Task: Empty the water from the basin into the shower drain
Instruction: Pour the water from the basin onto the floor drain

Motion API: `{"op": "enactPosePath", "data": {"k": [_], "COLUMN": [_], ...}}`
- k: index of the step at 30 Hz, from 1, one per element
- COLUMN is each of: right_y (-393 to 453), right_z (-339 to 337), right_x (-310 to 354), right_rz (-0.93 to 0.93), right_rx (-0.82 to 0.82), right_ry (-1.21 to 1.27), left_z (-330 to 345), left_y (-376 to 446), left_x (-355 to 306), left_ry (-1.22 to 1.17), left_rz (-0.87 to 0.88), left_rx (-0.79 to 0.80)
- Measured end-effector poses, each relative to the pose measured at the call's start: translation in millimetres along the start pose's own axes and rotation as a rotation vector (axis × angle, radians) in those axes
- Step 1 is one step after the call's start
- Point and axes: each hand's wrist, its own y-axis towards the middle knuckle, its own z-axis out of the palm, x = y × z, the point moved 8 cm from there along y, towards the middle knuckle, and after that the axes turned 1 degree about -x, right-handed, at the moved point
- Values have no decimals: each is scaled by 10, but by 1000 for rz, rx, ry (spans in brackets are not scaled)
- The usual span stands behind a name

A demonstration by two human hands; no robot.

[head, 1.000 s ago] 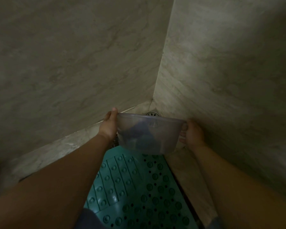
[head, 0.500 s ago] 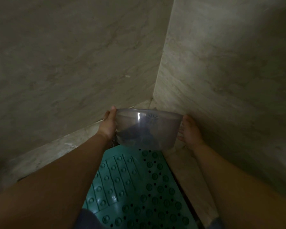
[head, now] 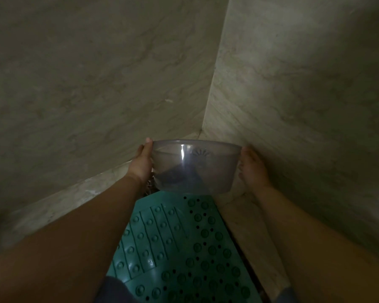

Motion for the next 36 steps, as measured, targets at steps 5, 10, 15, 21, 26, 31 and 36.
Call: {"op": "enactPosePath", "data": {"k": [5, 10, 15, 21, 26, 31, 36], "right_y": [-16, -88, -159, -212, -256, -262, -260], "right_z": [26, -32, -94, -126, -167, -199, -217], "right_x": [18, 73, 161, 198, 241, 270, 269], "right_rz": [2, -49, -60, -35, -39, -45, -29], "right_rx": [43, -34, -115, -192, -228, -261, -270], "right_ry": [41, -29, -73, -91, -125, -183, -205], "left_z": [-9, -2, 21, 59, 78, 86, 84], "left_y": [5, 3, -46, -57, -33, -42, -49], "left_x": [2, -18, -31, -70, -49, -40, -43], "left_ry": [-4, -23, -28, -21, 13, 42, 68], "left_rz": [-9, 9, 2, 41, 16, -4, -10], "left_rx": [-23, -39, 3, 57, 86, 88, 90]}}
